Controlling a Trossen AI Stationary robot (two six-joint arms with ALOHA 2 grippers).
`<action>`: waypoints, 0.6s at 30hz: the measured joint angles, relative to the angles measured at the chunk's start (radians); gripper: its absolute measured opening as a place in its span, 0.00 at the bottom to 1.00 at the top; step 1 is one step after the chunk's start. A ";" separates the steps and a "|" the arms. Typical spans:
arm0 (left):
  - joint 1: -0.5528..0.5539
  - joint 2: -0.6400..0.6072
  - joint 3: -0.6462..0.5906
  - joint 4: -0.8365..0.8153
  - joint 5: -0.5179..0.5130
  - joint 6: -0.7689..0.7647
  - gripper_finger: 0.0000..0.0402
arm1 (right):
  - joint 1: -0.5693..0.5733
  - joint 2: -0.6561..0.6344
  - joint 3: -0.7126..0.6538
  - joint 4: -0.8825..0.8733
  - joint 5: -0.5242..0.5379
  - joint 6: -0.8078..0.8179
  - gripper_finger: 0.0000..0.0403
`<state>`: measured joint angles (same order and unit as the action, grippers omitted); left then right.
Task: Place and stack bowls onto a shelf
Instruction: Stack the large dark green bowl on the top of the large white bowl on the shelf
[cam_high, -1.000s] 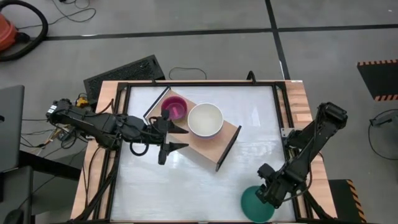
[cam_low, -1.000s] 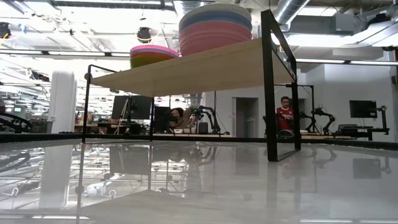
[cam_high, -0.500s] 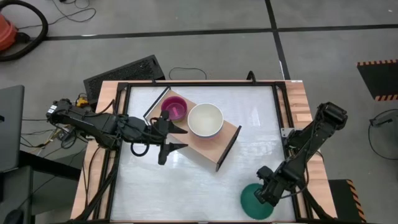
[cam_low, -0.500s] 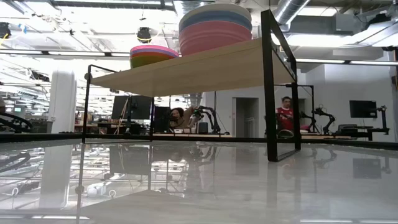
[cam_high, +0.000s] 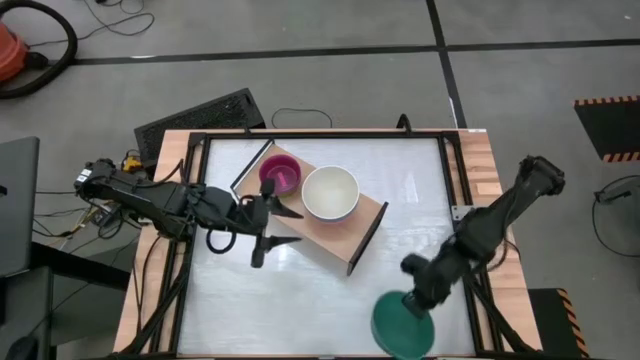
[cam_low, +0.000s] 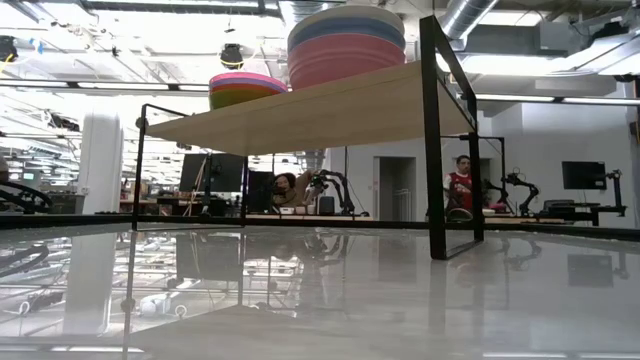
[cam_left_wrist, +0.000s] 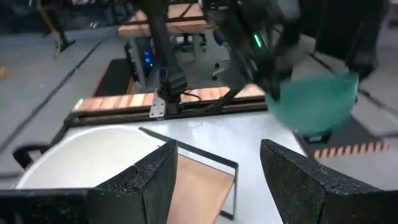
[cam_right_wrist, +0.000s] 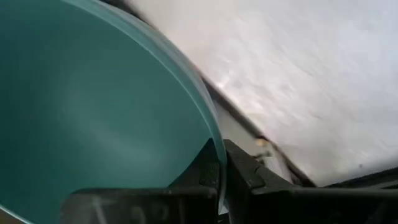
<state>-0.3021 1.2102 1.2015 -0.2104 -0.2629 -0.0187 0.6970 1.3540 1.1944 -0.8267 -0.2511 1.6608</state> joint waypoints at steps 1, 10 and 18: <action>0.000 0.000 0.001 -0.001 0.005 0.034 0.54 | -0.022 -0.012 0.049 -0.040 0.007 -0.034 0.06; 0.000 0.002 0.101 0.000 -0.070 0.566 0.54 | -0.315 -0.010 0.433 -0.420 0.004 -0.363 0.06; 0.002 0.029 0.192 -0.006 -0.154 0.882 0.54 | -0.565 0.142 0.640 -0.745 -0.059 -0.701 0.06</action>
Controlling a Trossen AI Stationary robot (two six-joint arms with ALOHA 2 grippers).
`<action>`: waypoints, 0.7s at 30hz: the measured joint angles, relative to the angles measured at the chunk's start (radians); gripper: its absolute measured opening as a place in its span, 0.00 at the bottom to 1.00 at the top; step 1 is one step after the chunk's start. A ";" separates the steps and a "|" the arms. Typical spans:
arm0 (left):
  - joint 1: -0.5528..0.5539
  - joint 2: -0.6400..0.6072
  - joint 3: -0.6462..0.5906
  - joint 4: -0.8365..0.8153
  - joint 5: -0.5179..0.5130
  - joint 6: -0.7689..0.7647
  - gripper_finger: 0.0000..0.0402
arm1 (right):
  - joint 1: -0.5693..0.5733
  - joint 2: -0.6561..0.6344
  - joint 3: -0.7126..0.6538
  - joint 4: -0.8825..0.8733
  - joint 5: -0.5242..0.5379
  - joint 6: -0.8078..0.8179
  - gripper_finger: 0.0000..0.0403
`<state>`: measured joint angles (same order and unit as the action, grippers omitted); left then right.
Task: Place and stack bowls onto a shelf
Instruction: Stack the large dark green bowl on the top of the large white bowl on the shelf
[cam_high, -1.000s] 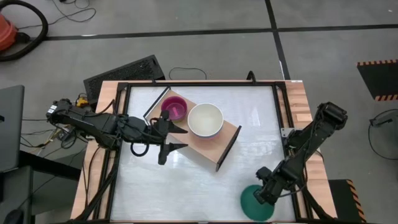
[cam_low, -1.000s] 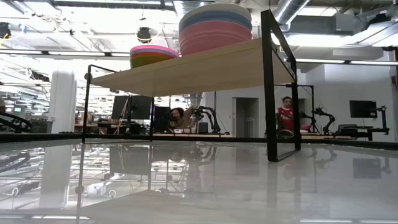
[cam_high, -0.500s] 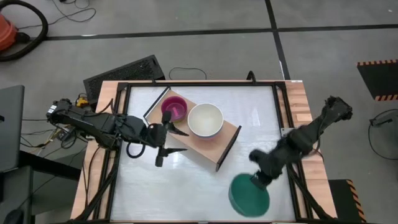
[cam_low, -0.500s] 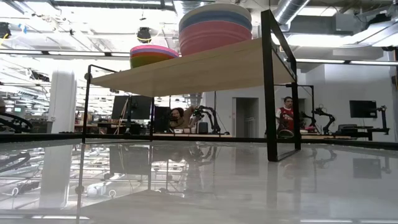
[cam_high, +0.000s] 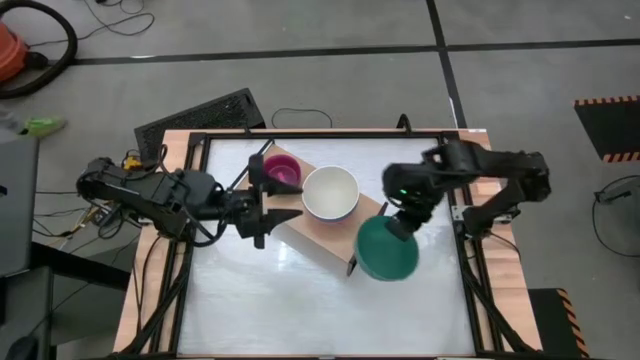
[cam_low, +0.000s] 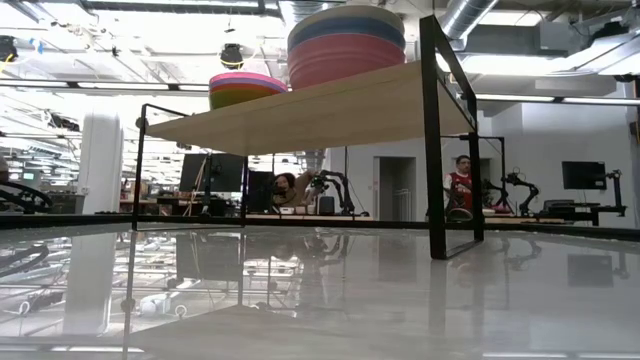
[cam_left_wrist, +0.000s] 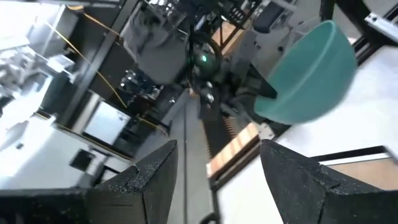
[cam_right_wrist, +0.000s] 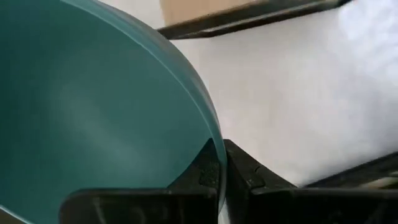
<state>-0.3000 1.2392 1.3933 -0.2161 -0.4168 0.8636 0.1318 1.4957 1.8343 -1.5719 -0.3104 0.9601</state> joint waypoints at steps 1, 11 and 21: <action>0.000 0.005 0.010 -0.002 -0.001 0.021 0.54 | -0.018 0.022 0.025 -0.004 -0.002 -0.036 0.06; -0.001 0.007 0.025 -0.032 -0.013 0.171 0.54 | -0.112 0.185 0.198 0.001 -0.055 -0.248 0.06; -0.006 0.037 0.026 -0.212 0.045 0.213 0.54 | -0.164 0.292 0.205 0.001 -0.051 -0.371 0.06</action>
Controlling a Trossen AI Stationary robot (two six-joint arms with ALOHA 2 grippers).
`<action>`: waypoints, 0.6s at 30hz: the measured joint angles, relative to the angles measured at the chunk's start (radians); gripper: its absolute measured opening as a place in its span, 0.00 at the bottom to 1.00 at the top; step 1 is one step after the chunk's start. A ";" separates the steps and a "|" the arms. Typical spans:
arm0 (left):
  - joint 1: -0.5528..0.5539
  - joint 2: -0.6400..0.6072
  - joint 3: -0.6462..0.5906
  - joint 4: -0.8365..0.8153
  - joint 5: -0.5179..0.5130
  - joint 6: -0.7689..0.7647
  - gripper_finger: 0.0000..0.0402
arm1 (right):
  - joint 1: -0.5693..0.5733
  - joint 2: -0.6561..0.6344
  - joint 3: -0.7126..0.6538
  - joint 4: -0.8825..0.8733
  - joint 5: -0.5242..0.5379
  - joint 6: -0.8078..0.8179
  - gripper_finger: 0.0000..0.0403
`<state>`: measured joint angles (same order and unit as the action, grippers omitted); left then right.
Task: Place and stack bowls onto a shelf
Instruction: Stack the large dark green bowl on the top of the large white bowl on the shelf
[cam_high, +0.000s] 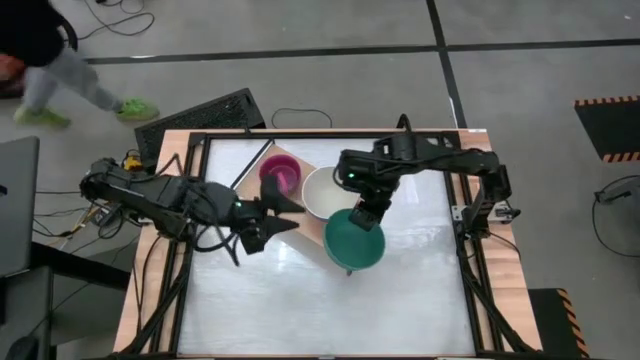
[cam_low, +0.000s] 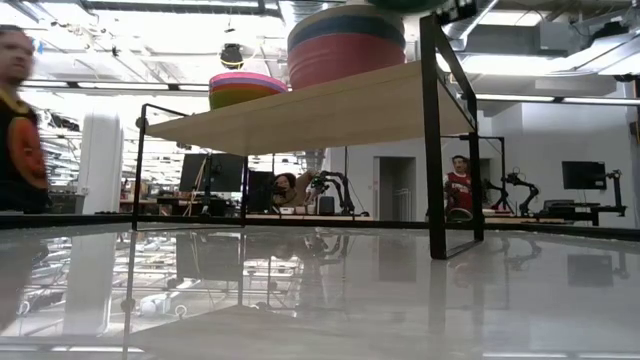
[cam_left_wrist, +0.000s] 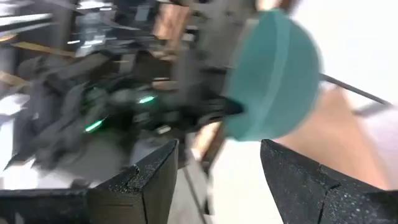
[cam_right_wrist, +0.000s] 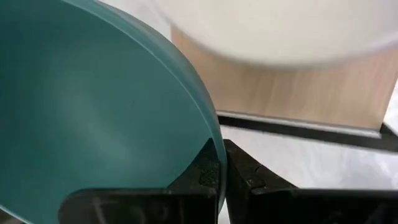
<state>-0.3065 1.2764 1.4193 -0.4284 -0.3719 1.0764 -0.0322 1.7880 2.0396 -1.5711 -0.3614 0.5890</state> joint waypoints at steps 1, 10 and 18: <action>-0.001 0.003 0.000 -0.028 0.009 0.006 0.54 | -0.001 0.009 0.000 0.001 0.000 -0.012 0.06; -0.025 0.030 0.000 -0.046 -0.022 0.051 0.54 | 0.017 0.018 0.075 -0.001 -0.005 -0.010 0.06; -0.026 0.035 0.000 -0.002 0.027 0.139 0.54 | 0.015 0.019 0.103 0.000 -0.005 0.020 0.06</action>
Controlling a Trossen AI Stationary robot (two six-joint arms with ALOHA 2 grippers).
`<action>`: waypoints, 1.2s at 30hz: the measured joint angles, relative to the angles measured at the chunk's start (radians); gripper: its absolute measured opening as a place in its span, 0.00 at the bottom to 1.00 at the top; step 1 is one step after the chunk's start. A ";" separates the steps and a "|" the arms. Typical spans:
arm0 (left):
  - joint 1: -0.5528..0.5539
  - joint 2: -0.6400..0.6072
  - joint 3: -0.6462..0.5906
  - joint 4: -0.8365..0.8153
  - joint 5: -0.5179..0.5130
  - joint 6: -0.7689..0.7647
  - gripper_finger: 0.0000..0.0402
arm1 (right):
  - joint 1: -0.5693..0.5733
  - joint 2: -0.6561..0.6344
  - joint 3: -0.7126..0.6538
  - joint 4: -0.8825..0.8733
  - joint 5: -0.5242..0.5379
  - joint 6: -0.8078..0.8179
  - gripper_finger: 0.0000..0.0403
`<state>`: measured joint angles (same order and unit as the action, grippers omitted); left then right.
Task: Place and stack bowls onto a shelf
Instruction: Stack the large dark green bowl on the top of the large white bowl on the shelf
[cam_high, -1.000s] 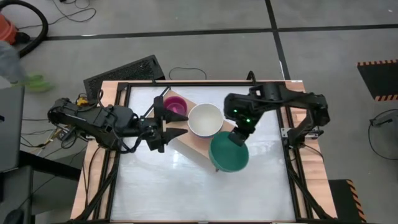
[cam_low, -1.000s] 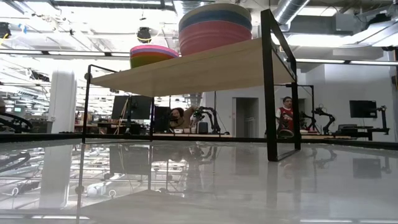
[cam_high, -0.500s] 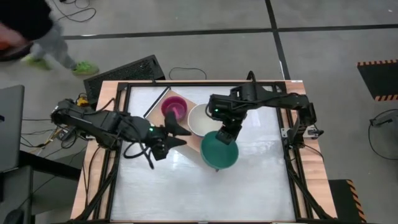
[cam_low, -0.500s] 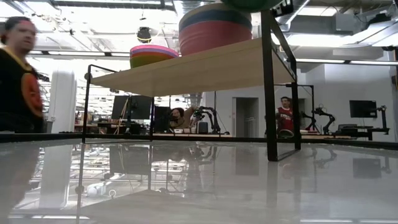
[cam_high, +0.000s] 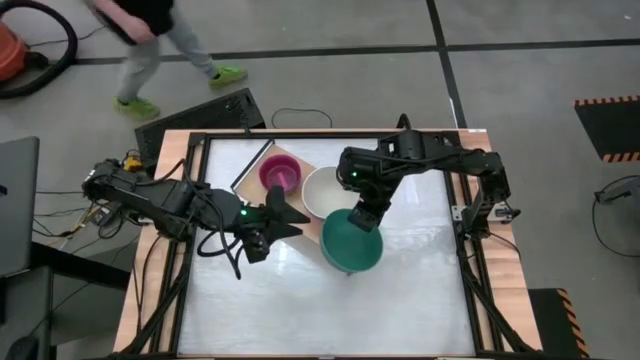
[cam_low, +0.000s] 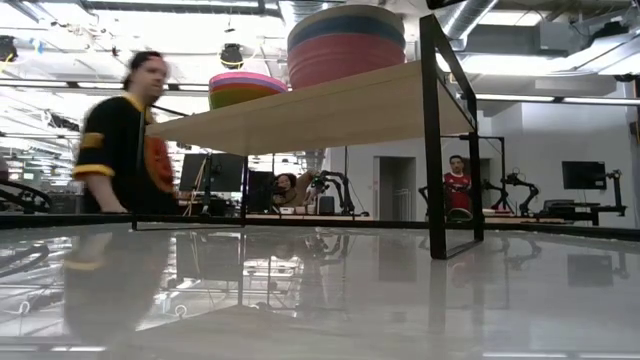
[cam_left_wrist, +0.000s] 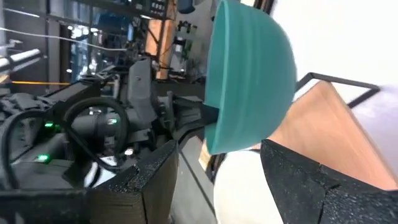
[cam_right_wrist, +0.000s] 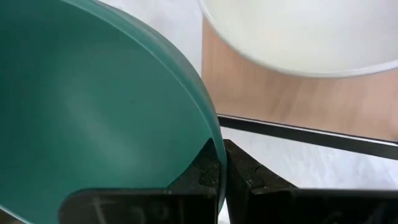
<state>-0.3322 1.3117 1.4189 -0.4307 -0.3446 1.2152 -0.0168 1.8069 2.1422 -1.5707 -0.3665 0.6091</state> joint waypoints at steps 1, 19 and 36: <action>0.002 0.000 0.000 0.008 0.001 0.008 0.54 | 0.003 0.000 0.000 0.000 -0.001 0.002 0.06; -0.005 0.081 -0.001 -0.033 -0.061 0.130 0.54 | 0.043 0.063 0.017 0.009 -0.033 0.035 0.06; -0.007 0.129 -0.001 -0.020 0.024 0.249 0.54 | 0.054 0.064 0.017 0.038 -0.029 0.038 0.06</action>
<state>-0.3397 1.4412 1.4182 -0.4506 -0.3207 1.4644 0.0372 1.8706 2.1590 -1.5330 -0.3951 0.6468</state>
